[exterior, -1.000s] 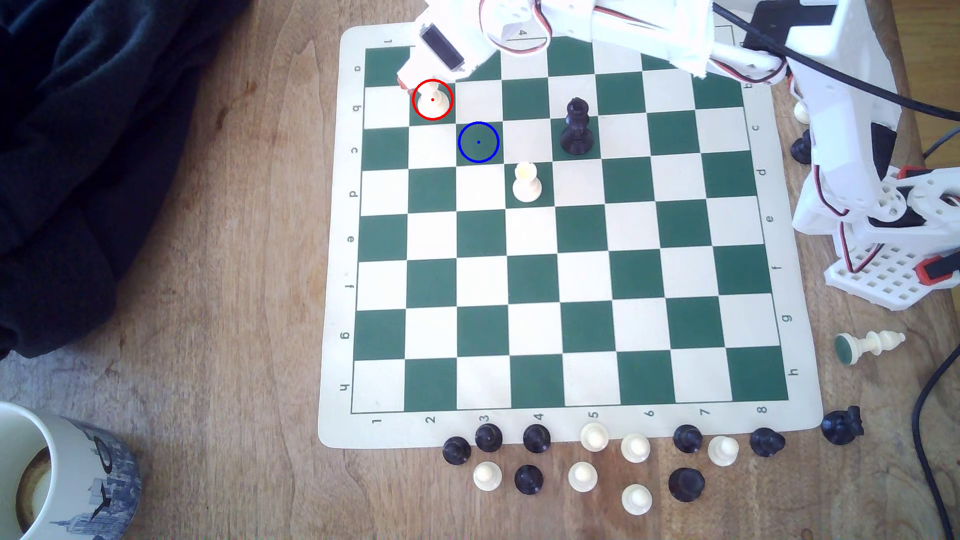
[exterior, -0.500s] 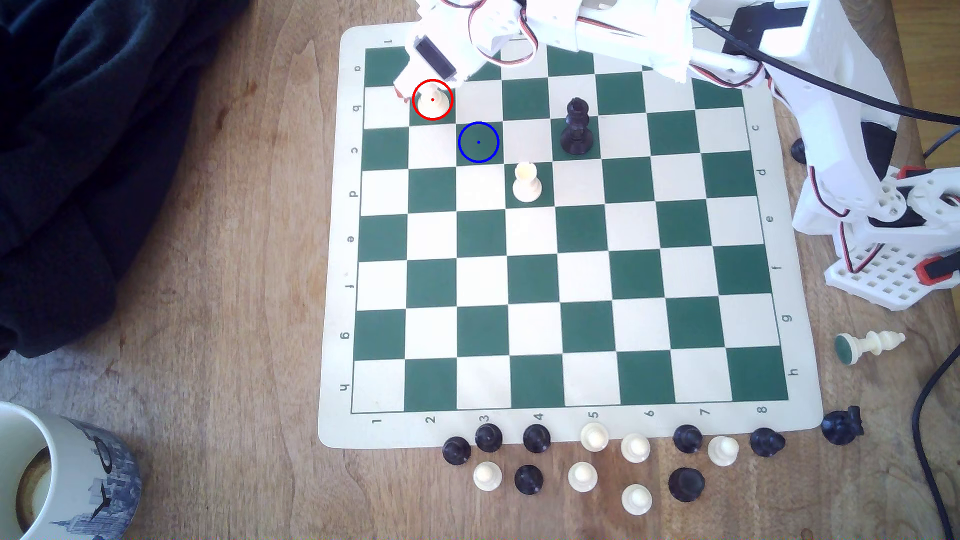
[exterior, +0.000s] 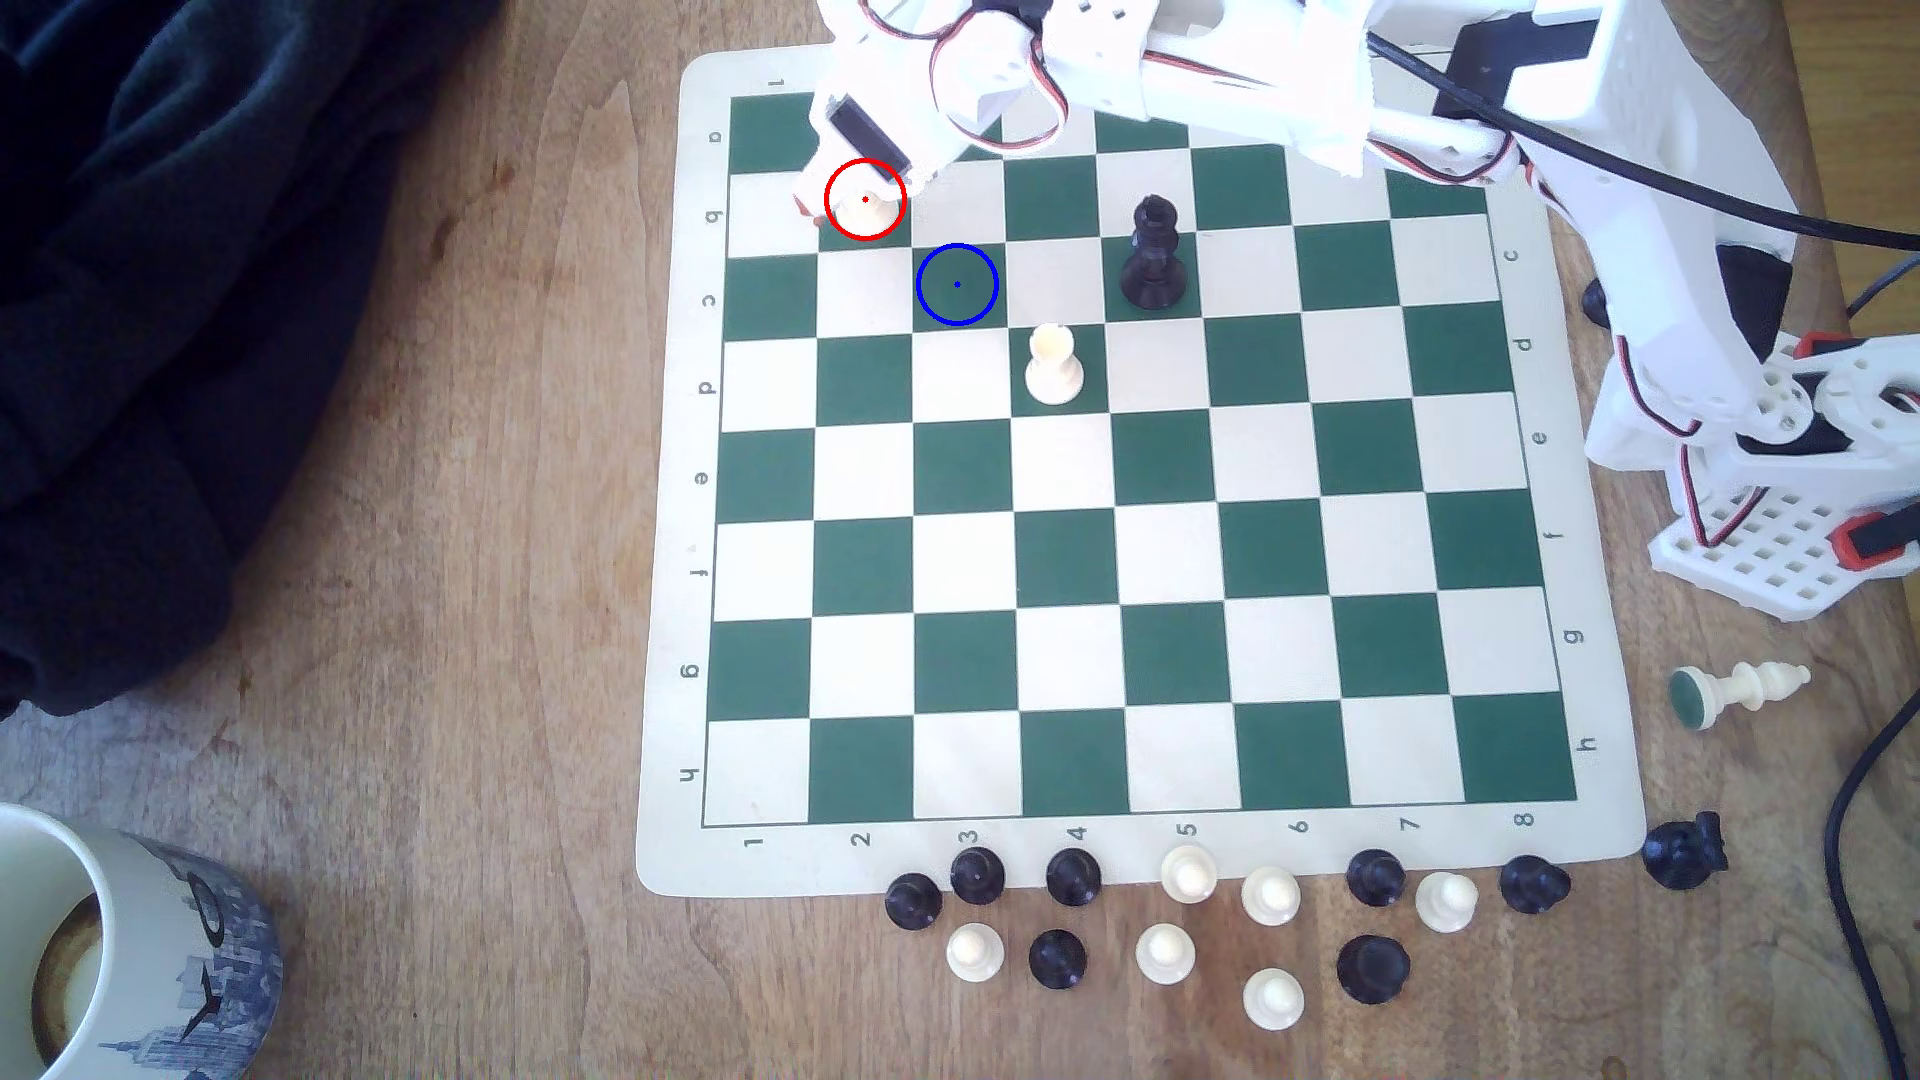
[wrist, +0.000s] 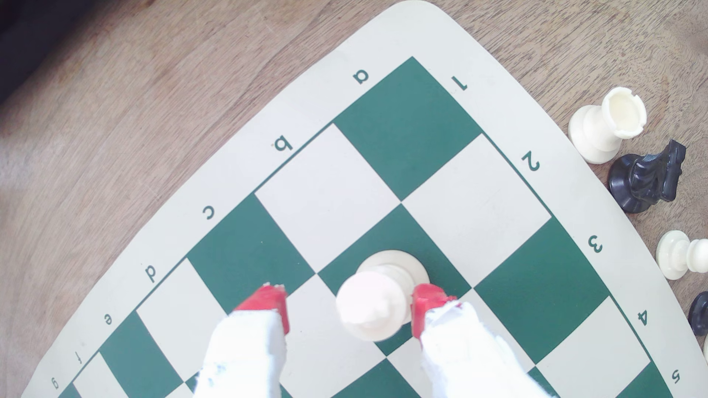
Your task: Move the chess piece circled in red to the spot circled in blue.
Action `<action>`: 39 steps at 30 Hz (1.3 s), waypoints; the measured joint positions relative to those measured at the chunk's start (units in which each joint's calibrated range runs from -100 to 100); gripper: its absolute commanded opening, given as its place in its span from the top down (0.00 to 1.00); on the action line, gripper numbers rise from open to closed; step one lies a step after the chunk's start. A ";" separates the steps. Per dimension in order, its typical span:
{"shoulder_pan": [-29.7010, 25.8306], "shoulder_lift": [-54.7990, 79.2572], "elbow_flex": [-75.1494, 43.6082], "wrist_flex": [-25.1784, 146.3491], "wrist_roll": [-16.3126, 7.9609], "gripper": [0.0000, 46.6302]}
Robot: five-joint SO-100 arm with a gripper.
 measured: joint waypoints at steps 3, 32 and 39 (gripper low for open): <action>0.00 0.00 0.00 0.00 0.00 0.64; -0.37 0.92 -3.80 -1.75 0.00 0.60; -0.37 0.92 -3.80 -0.96 0.15 0.57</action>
